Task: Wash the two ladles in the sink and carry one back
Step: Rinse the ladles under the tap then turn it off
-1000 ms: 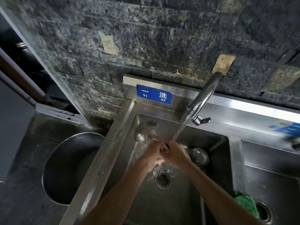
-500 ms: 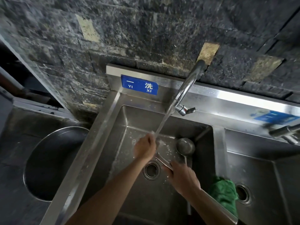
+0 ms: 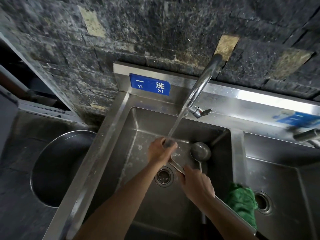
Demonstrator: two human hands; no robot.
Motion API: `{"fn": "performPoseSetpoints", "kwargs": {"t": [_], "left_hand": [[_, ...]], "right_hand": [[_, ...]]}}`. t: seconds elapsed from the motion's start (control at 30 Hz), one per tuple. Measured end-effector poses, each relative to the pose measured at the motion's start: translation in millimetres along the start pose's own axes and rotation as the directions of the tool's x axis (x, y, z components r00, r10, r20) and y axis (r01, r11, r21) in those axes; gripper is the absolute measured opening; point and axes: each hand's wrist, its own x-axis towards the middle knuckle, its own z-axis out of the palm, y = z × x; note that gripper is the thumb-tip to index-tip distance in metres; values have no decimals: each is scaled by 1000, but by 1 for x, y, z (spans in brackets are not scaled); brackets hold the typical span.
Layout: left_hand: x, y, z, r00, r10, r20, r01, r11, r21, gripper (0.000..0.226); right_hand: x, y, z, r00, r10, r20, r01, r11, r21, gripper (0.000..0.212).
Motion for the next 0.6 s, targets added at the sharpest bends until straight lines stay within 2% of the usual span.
{"fn": "performPoseSetpoints", "kwargs": {"t": [0.03, 0.07, 0.1, 0.13, 0.17, 0.2, 0.23, 0.27, 0.3, 0.37, 0.43, 0.53, 0.6], "left_hand": [[-3, -3, 5, 991, -79, -111, 72, 995, -65, 35], [-8, -5, 7, 955, -235, -181, 200, 961, -191, 44], [-11, -9, 8, 889, -422, -176, 339, 867, -365, 60], [-14, -13, 5, 803, -592, -75, 467, 702, -537, 74], [-16, -15, 0, 719, -686, 111, 570, 490, -660, 79], [-19, -14, -4, 663, -680, 313, 631, 282, -723, 75], [-23, -12, -8, 647, -616, 449, 643, 124, -756, 66], [-26, -9, -10, 659, -548, 515, 638, 43, -769, 57], [-28, -5, -12, 681, -488, 546, 636, 24, -772, 49], [-27, 3, -13, 711, -404, 575, 648, 58, -760, 38], [-22, 13, -12, 726, -345, 596, 661, 108, -743, 31], [-22, 19, -9, 716, -293, 633, 689, 152, -709, 29], [-29, 18, -3, 677, -317, 665, 726, 137, -674, 30]], "right_hand": [[4, -2, 3, 1000, 18, 4, -18, 1000, 23, 40], [7, -6, 3, 999, 48, 6, -48, 996, 72, 41], [14, -8, 6, 997, 76, 12, -77, 989, 128, 42], [19, -11, 7, 994, 105, 22, -107, 976, 187, 44], [27, -12, 10, 993, 112, 30, -116, 966, 232, 47], [35, -13, 11, 992, 111, 55, -121, 959, 255, 51], [41, -14, 11, 991, 104, 80, -122, 954, 275, 54], [47, -16, 9, 988, 111, 109, -140, 939, 315, 54], [50, -17, 8, 986, 106, 132, -148, 916, 374, 50], [52, -19, 6, 979, 83, 185, -162, 866, 473, 47], [49, -21, 6, 971, 73, 226, -185, 828, 529, 54], [42, -17, 9, 952, 98, 291, -270, 716, 643, 57], [37, -12, 11, 924, 112, 366, -357, 597, 718, 61]]}}
